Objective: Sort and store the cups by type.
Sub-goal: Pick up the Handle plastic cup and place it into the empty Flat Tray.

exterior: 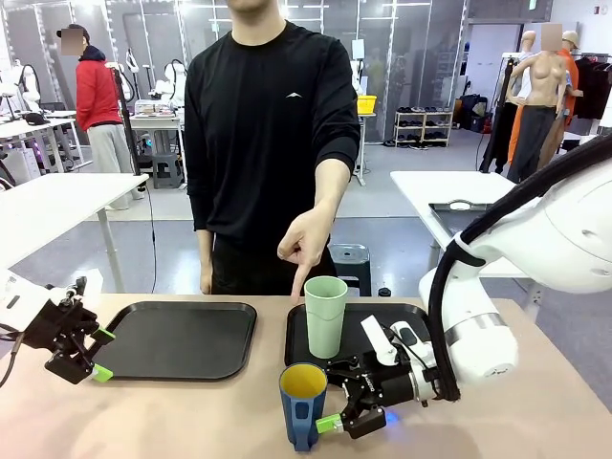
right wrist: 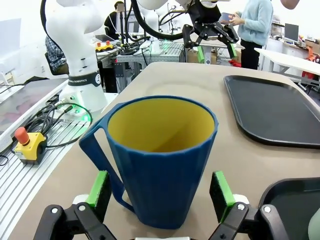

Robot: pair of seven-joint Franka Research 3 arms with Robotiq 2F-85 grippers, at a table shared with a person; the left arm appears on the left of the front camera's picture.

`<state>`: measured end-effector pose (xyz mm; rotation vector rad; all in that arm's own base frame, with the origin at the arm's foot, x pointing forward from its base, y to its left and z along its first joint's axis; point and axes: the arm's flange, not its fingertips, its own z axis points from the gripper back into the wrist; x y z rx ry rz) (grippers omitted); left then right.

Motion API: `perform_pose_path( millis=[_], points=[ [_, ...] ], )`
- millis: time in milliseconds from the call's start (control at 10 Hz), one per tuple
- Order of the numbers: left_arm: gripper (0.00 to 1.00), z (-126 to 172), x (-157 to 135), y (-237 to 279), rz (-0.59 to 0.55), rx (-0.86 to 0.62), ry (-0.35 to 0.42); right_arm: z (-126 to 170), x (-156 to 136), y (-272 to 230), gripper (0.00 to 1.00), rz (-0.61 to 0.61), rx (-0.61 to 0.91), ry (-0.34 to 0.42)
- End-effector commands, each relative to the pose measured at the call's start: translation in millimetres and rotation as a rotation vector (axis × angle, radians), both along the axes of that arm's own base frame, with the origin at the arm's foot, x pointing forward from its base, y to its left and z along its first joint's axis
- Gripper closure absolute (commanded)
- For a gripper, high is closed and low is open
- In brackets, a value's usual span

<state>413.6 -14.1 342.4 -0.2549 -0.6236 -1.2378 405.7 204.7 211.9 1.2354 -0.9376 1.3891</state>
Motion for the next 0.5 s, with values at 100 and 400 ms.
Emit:
perform_pose_path(
  millis=[100,400],
  points=[
    [0.0,-2.2,0.2,-0.6,0.006,0.003,-0.008,-4.7,3.3,18.5,0.0,0.006,0.029,0.006],
    [0.0,-2.2,0.2,-0.6,0.006,0.003,-0.008,-9.7,2.4,31.7,0.0,0.019,0.047,0.01]
  ],
)
